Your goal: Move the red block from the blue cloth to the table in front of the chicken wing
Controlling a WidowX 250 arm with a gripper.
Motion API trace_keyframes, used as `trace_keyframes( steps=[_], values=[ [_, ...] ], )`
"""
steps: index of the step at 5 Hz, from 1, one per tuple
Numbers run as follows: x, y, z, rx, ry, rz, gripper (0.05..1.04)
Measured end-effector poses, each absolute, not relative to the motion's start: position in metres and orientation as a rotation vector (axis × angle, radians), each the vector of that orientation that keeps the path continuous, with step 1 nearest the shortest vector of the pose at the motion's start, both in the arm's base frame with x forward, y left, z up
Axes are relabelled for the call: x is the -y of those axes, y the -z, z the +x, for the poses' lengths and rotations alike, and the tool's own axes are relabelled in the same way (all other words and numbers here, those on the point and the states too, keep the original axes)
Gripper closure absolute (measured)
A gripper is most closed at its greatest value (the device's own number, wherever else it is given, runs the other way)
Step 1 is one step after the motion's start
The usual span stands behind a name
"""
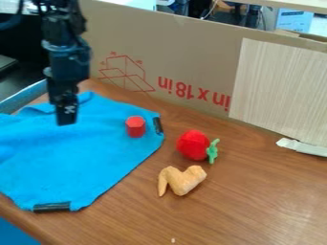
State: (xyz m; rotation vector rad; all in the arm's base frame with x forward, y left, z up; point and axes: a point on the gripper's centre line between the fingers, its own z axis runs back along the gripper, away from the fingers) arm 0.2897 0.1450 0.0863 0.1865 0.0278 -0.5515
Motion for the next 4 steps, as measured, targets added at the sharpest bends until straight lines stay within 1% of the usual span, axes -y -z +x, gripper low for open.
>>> trace_keyframes(
  steps=[1,2,4],
  values=[
    [-0.137,-0.084,0.305,-0.005,0.499,0.166,0.082],
    [-0.128,-0.075,0.326,-0.037,0.473,0.133,0.082],
    [-0.107,-0.056,0.353,-0.078,0.529,0.168,0.082]
  ],
)
